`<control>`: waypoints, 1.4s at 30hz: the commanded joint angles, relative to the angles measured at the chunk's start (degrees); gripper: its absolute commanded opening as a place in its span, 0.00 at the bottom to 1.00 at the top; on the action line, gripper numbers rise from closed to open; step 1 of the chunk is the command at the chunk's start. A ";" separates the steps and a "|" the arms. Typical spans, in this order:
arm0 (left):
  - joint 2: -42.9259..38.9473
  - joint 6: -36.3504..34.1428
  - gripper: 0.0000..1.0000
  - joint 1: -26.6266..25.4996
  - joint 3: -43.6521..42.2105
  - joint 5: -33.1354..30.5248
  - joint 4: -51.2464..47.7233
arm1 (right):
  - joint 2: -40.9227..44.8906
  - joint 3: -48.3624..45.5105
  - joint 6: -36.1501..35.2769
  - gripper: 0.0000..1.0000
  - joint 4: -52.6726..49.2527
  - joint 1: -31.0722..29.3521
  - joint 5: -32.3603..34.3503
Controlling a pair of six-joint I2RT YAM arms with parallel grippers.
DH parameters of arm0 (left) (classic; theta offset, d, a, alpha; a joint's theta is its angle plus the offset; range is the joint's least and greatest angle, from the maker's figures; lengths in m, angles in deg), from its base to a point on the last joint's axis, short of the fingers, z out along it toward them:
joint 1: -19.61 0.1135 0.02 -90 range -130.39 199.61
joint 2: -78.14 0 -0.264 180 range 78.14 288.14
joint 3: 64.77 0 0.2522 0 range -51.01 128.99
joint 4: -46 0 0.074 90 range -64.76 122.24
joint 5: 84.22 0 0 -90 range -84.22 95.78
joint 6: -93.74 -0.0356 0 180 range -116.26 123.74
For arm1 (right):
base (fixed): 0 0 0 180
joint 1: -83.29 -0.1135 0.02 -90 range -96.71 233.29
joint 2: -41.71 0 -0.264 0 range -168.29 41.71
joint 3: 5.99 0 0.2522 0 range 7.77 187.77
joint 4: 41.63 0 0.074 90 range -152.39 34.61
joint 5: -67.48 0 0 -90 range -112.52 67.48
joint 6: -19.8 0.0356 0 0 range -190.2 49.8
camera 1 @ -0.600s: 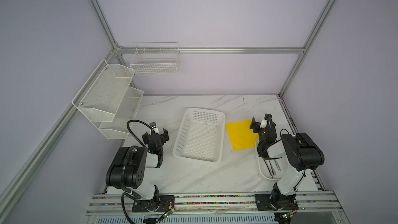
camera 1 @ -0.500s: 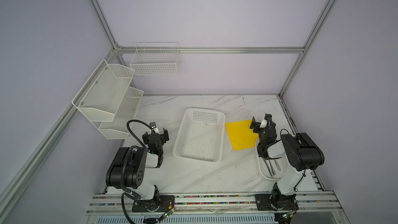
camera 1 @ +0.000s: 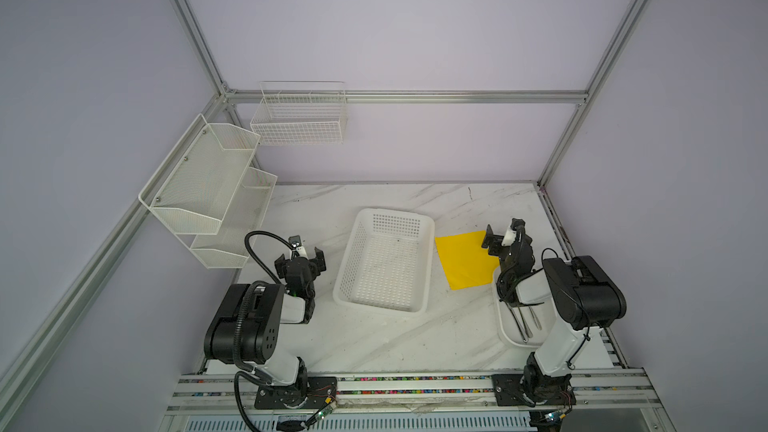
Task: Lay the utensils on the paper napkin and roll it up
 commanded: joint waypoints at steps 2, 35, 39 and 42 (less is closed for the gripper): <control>-0.32 -0.21 1.00 0.32 2.56 -0.34 2.27 | -0.10 0.98 0.28 0.97 0.72 0.42 -0.83; -29.68 10.31 1.00 0.43 7.44 -4.90 -31.42 | 20.21 23.17 19.08 0.97 -61.17 0.51 -8.08; -37.67 21.22 1.00 0.47 12.05 -3.37 -48.77 | 24.66 24.58 22.17 0.97 -67.18 0.50 -21.85; -43.21 21.03 1.00 0.46 14.22 6.83 -55.85 | 27.38 24.60 24.58 0.97 -70.38 0.42 -32.98</control>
